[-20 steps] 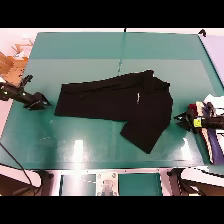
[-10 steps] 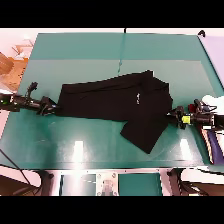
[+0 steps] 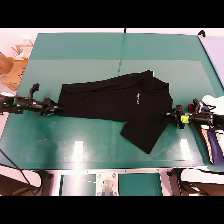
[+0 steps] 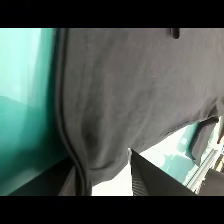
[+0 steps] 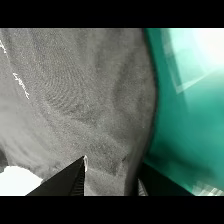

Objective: Fold the shirts.

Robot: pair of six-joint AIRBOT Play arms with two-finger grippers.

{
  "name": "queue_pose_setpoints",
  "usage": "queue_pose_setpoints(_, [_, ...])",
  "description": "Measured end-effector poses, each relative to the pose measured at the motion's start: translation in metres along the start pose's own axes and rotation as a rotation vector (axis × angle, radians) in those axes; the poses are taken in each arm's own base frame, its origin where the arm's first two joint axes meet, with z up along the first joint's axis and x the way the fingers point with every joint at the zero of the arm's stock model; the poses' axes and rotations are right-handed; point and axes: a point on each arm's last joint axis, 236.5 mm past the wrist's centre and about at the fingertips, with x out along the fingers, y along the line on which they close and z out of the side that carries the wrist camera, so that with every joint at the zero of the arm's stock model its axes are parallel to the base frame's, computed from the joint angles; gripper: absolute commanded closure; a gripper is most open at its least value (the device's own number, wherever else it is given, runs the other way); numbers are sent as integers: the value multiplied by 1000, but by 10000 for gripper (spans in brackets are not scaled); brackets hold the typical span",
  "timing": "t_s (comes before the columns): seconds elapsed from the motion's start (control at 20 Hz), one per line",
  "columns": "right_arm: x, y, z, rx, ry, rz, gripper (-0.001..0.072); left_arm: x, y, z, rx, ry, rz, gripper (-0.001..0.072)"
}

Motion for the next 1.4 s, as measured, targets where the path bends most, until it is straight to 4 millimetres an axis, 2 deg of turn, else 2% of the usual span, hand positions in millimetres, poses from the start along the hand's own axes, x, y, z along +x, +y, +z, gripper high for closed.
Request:
queue_pose_setpoints(0.1, [0,-1,0,-1,-2,-3,484,5,-5,0,20,5,-4,287])
queue_pose_setpoints(0.15, [0,-1,0,-3,-2,-3,603,8,-8,0,28,10,-6,306])
queue_pose_setpoints(0.2, [0,-2,0,-5,-1,-6,607,9,-9,0,34,13,-7,525])
queue_pose_setpoints(0.25, [1,0,-1,-2,4,1,650,11,-6,-1,39,17,7,683])
queue_pose_setpoints(0.4, [-3,5,-4,-26,25,8,696,8,-10,2,81,35,16,684])
queue_pose_setpoints(0.5, [-12,17,0,-66,18,19,696,-3,-27,9,114,41,-17,684])
queue_pose_setpoints(0.65, [-41,63,9,-160,-25,89,696,-31,-64,23,179,32,-52,684])
queue_pose_setpoints(0.7, [-57,86,13,-205,-58,119,696,-45,-81,28,211,17,-57,684])
queue_pose_setpoints(0.8, [-95,132,16,-315,-146,165,696,-76,-124,37,303,-44,-69,684])
queue_pose_setpoints(0.85, [-119,162,15,-386,-208,194,696,-94,-149,39,358,-86,-76,684])
queue_pose_setpoints(1.0, [-200,251,-10,-626,-414,263,696,-157,-251,31,573,-276,-128,683])
queue_pose_setpoints(1.1, [-258,306,-45,-801,-574,290,695,-203,-327,8,734,-443,-170,683])
queue_pose_setpoints(1.2, [-313,355,-93,-955,-752,320,696,-246,-397,-27,888,-621,-189,683])
queue_pose_setpoints(1.3, [-362,393,-146,-1081,-936,353,696,-284,-457,-73,1026,-797,-196,683])
queue_pose_setpoints(1.4, [-403,420,-197,-1164,-1107,398,696,-316,-500,-114,1113,-962,-198,683])
